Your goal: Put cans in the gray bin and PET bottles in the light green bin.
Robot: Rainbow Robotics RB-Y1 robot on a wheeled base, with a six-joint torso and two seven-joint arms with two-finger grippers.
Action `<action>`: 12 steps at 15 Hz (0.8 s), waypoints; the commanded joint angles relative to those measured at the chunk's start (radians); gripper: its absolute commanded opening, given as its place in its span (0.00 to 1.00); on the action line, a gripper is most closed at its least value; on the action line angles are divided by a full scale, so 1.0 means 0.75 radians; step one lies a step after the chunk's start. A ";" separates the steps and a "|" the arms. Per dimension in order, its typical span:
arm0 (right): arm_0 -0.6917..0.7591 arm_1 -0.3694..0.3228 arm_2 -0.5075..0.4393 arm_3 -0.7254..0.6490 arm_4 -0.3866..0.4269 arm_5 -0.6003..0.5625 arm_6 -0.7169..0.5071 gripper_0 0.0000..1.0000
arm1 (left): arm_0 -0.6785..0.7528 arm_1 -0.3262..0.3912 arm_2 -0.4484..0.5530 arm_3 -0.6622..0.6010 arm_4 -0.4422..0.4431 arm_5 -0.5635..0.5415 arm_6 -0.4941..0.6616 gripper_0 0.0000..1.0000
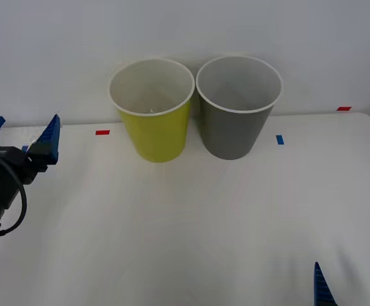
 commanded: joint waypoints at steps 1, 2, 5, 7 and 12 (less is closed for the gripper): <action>0.000 0.000 0.000 0.000 0.000 0.000 0.000 1.00 | 0.171 0.008 -0.044 0.114 -0.029 -0.334 -0.027 1.00; 0.000 0.000 0.000 0.000 0.000 0.000 0.000 1.00 | 0.224 0.014 -0.065 0.165 -0.039 -0.459 -0.034 1.00; 0.000 0.000 0.000 0.000 0.000 0.000 0.000 1.00 | 0.377 0.018 -0.101 0.243 -0.068 -0.698 -0.038 1.00; 0.000 0.000 0.000 0.000 0.000 0.000 0.000 1.00 | 0.467 0.018 -0.124 0.275 -0.121 -0.829 -0.030 1.00; 0.000 0.000 0.000 0.000 0.000 0.000 0.000 1.00 | 0.653 0.008 -0.154 0.369 -0.149 -1.029 -0.019 1.00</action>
